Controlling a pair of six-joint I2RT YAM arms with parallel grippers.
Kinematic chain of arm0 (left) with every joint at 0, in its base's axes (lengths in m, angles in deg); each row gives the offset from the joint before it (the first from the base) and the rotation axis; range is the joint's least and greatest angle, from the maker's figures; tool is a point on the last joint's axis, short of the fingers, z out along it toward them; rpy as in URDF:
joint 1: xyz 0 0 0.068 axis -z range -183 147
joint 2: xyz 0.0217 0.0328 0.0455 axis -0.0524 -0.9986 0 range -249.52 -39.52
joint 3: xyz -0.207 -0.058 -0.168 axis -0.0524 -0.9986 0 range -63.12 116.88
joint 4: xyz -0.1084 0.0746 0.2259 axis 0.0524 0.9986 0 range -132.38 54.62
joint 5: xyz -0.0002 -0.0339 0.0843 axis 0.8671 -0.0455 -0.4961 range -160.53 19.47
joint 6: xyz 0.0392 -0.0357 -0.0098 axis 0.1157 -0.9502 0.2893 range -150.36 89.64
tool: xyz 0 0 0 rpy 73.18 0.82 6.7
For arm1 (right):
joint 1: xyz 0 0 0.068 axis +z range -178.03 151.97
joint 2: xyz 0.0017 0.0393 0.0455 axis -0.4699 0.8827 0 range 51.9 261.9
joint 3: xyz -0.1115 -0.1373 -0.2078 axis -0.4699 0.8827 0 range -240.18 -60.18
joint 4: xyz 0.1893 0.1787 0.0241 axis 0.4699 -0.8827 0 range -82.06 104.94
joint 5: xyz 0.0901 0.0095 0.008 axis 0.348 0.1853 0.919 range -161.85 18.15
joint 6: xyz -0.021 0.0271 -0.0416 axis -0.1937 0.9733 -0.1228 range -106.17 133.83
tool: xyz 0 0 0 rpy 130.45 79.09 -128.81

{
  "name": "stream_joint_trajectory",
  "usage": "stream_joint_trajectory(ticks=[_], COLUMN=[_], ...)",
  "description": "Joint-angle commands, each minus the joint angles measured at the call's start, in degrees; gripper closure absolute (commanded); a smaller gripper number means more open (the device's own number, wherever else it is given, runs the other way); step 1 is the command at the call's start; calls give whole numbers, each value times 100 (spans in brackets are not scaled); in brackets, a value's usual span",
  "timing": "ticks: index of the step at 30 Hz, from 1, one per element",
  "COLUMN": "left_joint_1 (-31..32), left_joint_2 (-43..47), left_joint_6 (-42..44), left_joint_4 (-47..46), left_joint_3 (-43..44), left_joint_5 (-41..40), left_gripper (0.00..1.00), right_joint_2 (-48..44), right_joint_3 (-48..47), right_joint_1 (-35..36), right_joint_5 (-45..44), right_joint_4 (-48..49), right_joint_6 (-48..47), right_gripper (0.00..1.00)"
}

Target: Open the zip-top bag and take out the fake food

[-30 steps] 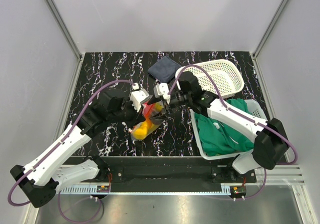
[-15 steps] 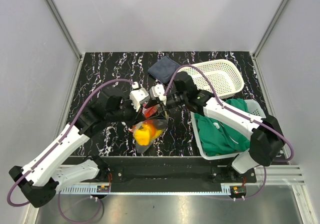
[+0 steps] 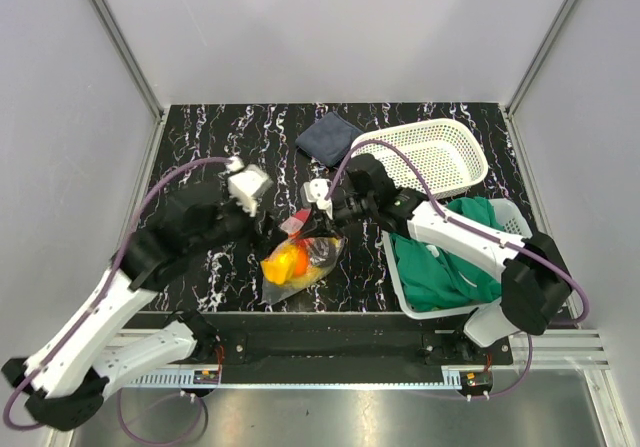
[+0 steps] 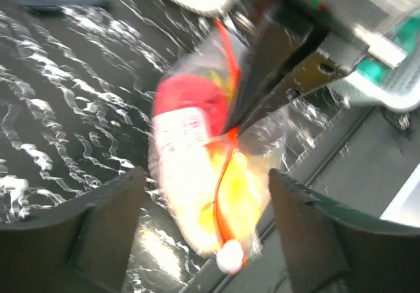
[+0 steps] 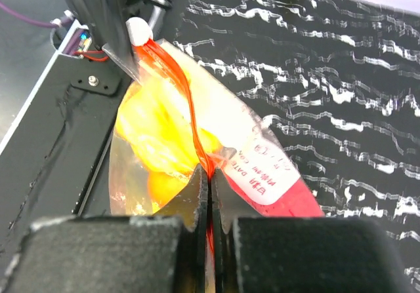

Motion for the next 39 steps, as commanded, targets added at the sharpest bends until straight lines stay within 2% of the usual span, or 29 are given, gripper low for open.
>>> stream_joint_trajectory(ticks=[1,5,8,12,18,22,25,26,33,35,39], left_joint_1=[10,10,10,10,10,10,10,1,-60,-70,-70], left_joint_2=[871,1425,1838,2076,1971,1891,1830,1812,1751,1768,1777], left_joint_6=[-705,-1539,-1997,-2226,-2402,-2586,-2674,-2666,-2473,-2350,-2244], left_joint_4=[-503,-669,-941,-1170,-1425,-1583,-1794,-1908,-2480,-2707,-2604], left_joint_3=[75,-451,-943,-1261,-1402,-1604,-1745,-1850,-2044,-2053,-1983], left_joint_5=[-1246,-1554,-1581,-1493,-1546,-1520,-1458,-1467,-1494,-1292,-1343], left_gripper=[12,10,10,10,13,30,36,41,57,57,42], right_joint_2=[-414,-519,-607,-704,-915,-976,-1029,-1047,-1258,-1293,-1337], right_joint_3=[123,105,263,579,799,800,808,808,966,993,984], right_joint_1=[-1,-1,-1,-1,-1,-1,-1,-1,-1,-1,-1], right_joint_5=[-434,-944,-1541,-1656,-1903,-1929,-1894,-1885,-1745,-1709,-1683], right_joint_4=[355,953,1550,2287,2571,2579,2580,2580,2588,2580,2562], right_joint_6=[385,1773,3238,4147,4439,4623,4790,4843,4896,4879,4914], right_gripper=[100,100,100,100,100,100,100,100,100,100,100])
